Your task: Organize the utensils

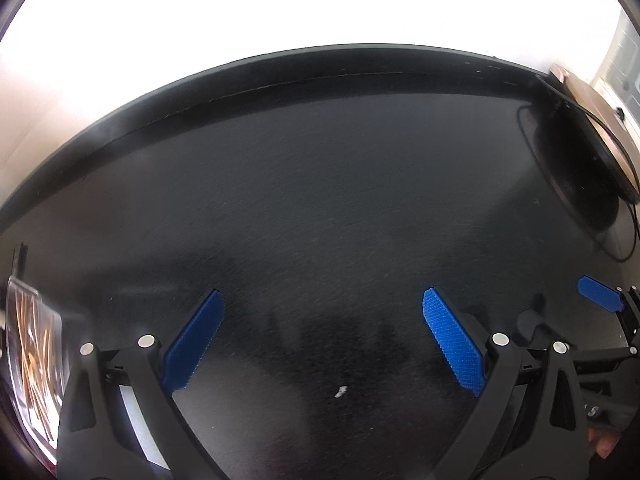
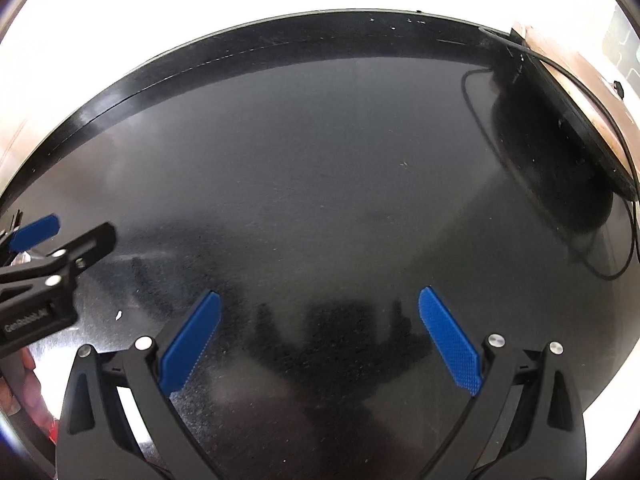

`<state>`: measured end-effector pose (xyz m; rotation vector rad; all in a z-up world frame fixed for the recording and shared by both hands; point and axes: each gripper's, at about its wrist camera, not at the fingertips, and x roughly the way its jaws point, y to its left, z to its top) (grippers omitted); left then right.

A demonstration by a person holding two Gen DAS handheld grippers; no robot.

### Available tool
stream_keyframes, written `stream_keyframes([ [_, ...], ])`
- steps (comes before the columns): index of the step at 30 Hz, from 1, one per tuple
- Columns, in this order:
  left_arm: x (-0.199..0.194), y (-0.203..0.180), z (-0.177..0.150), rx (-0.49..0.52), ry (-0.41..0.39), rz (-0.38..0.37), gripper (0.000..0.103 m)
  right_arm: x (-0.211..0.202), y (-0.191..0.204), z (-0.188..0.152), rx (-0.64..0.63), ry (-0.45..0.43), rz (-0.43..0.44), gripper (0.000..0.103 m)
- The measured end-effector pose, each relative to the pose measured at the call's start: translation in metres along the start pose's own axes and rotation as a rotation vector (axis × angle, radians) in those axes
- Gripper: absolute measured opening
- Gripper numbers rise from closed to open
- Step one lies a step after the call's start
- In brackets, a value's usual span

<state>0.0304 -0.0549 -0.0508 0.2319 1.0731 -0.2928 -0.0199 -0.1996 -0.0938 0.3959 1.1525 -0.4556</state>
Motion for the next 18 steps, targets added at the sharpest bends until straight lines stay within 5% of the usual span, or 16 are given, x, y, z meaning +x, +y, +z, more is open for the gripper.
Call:
stream_keyframes([
  [18, -0.015, 0.037, -0.011, -0.053, -0.035, -0.048, 0.097, -0.010, 0.033, -0.004, -0.058, -0.034, -0.068, 0.096],
])
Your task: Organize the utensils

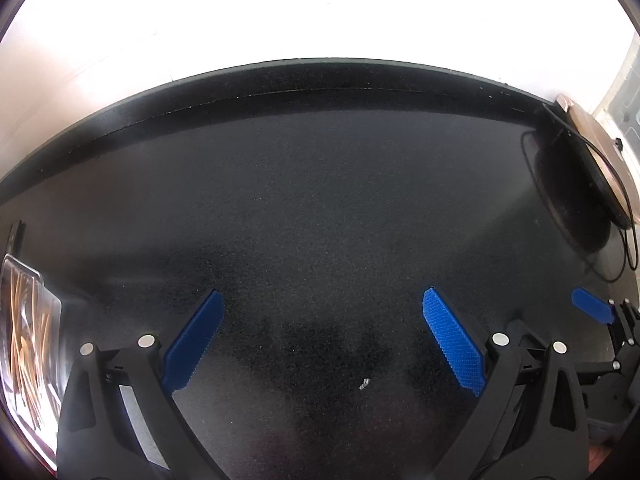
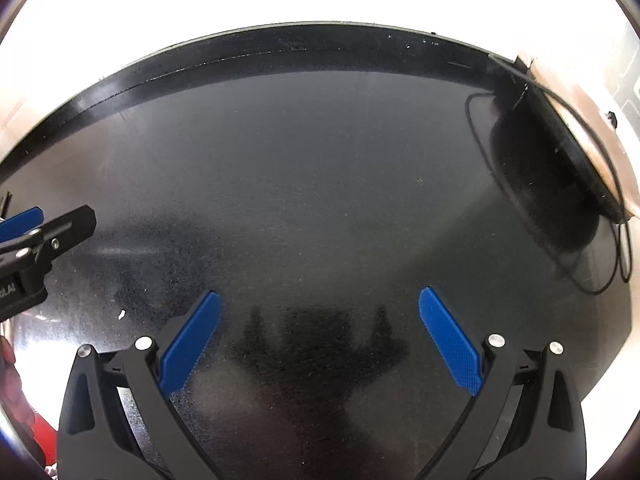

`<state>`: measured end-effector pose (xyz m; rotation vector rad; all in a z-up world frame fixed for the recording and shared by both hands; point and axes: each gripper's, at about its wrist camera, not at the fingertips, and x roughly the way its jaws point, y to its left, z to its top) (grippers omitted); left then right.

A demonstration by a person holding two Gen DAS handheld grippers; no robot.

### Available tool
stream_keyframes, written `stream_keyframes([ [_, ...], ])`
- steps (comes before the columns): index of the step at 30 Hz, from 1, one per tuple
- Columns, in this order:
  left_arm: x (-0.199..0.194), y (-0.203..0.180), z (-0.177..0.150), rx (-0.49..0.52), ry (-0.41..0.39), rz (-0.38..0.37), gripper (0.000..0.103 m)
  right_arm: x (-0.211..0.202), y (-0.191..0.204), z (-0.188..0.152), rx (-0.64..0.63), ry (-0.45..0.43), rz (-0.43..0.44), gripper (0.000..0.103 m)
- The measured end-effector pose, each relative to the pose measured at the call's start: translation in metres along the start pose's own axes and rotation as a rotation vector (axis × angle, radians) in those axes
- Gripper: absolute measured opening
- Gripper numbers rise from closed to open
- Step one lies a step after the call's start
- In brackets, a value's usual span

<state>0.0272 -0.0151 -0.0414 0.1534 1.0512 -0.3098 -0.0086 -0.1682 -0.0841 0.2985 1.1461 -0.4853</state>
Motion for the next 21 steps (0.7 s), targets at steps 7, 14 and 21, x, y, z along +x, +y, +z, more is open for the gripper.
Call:
stream_keyframes([
  [7, -0.011, 0.014, -0.007, -0.008, -0.004, 0.006, 0.097, -0.006, 0.009, -0.001, 0.018, 0.005, -0.012, 0.096],
  [14, -0.016, 0.026, -0.019, -0.026, 0.001, 0.014, 0.097, -0.003, 0.010, -0.004, -0.001, 0.015, -0.004, 0.096],
  [21, -0.018, 0.022, -0.016, -0.018, 0.013, 0.010, 0.097, -0.004, 0.004, -0.007, 0.029, 0.020, -0.001, 0.096],
])
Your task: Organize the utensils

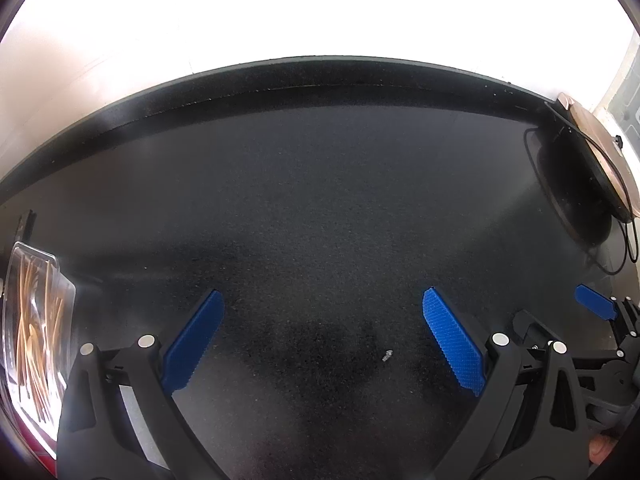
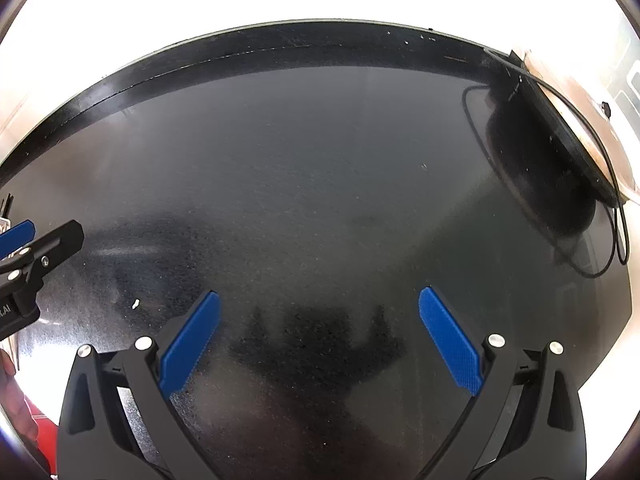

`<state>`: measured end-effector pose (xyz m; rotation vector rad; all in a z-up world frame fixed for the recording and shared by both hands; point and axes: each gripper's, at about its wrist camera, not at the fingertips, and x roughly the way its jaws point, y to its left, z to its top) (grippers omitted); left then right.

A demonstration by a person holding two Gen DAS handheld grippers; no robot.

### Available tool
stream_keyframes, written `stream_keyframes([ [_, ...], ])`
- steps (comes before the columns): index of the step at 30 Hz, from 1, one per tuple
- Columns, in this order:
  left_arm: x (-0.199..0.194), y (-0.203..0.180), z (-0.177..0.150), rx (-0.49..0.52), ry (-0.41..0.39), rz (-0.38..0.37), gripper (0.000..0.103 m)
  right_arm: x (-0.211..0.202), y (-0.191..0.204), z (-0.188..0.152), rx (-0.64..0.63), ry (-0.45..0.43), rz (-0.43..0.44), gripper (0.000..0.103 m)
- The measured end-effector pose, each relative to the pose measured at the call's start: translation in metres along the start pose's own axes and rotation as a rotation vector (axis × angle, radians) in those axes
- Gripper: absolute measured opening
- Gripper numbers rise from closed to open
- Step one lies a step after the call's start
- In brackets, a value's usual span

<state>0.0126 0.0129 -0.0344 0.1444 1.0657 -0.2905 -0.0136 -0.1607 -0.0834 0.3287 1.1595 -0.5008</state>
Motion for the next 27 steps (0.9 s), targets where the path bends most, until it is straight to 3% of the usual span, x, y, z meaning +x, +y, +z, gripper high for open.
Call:
stream_keyframes([
  [9, 0.002, -0.006, 0.006, 0.007, 0.026, -0.036, 0.097, -0.006, -0.002, 0.000, -0.001, -0.011, 0.015, 0.096],
  [27, 0.005, -0.007, 0.005, -0.006, 0.020, 0.004, 0.097, 0.006, -0.017, 0.001, 0.018, 0.037, 0.056, 0.096],
])
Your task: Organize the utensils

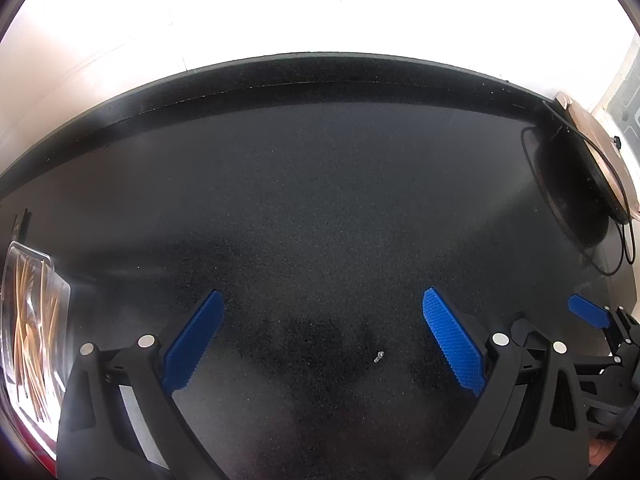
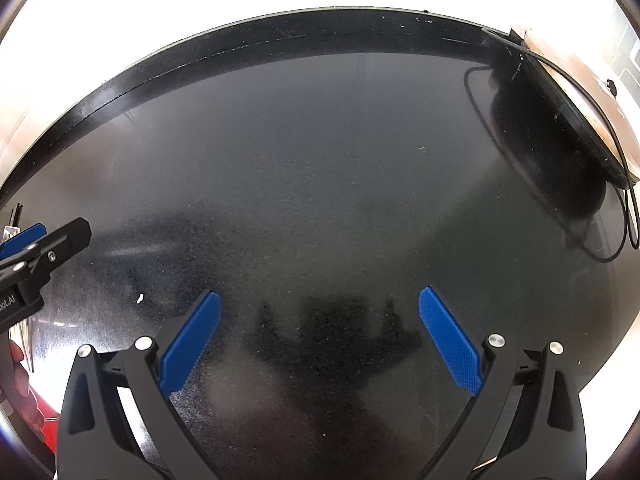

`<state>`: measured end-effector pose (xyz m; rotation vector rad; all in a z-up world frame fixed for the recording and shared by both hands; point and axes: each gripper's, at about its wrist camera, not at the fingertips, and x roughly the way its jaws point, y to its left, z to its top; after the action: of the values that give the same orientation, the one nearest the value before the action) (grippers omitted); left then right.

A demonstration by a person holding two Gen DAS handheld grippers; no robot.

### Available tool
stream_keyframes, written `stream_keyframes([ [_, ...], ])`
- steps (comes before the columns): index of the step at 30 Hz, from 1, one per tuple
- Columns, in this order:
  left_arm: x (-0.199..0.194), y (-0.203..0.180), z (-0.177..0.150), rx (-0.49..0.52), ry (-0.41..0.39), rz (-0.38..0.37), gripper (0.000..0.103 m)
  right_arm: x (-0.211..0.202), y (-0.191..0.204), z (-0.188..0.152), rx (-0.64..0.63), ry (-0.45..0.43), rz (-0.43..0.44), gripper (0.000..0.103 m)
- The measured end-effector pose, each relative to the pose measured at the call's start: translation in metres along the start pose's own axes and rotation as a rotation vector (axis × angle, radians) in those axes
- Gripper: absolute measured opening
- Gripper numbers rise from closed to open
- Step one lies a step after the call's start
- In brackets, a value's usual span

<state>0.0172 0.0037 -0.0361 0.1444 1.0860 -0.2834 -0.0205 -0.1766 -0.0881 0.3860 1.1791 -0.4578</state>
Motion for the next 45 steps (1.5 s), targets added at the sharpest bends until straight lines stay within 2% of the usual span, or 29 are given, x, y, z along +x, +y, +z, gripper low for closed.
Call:
stream_keyframes([
  [3, 0.003, 0.001, 0.001, 0.002, 0.030, 0.017, 0.097, 0.002, -0.001, -0.001, -0.004, 0.009, 0.005, 0.096],
  [6, 0.003, 0.002, 0.001, 0.001, 0.025, 0.013, 0.097, -0.001, -0.001, -0.002, -0.010, 0.001, 0.001, 0.096],
  [10, 0.003, 0.003, -0.002, -0.003, 0.024, 0.073, 0.097, 0.003, 0.000, -0.006, -0.010, 0.016, -0.007, 0.096],
  [15, 0.004, 0.010, -0.004, -0.046, 0.019, 0.051, 0.097, 0.003, -0.001, -0.008, -0.018, 0.018, -0.011, 0.096],
  [19, 0.000, 0.020, -0.011, -0.101, 0.000, 0.005, 0.097, 0.004, -0.002, -0.010, -0.022, 0.022, -0.012, 0.096],
  [25, 0.006, 0.035, -0.017, -0.142, 0.047, -0.028, 0.097, 0.005, -0.003, -0.013, -0.022, 0.033, -0.013, 0.096],
  [30, 0.009, 0.041, -0.019, -0.140, 0.087, 0.027, 0.097, 0.006, -0.001, -0.012, -0.031, 0.029, -0.009, 0.096],
  [35, 0.010, 0.051, -0.020, -0.176, 0.107, 0.021, 0.097, 0.004, -0.001, -0.012, -0.027, 0.024, -0.009, 0.096],
  [39, 0.008, 0.055, -0.021, -0.174, 0.091, 0.062, 0.097, 0.003, -0.001, -0.010, -0.019, 0.022, -0.015, 0.096],
  [43, 0.006, 0.056, -0.021, -0.149, 0.050, 0.164, 0.097, 0.003, -0.002, -0.009, -0.023, 0.027, -0.045, 0.096],
  [45, 0.005, 0.057, -0.021, -0.152, 0.041, 0.172, 0.097, 0.002, -0.002, -0.010, -0.029, 0.022, -0.049, 0.096],
])
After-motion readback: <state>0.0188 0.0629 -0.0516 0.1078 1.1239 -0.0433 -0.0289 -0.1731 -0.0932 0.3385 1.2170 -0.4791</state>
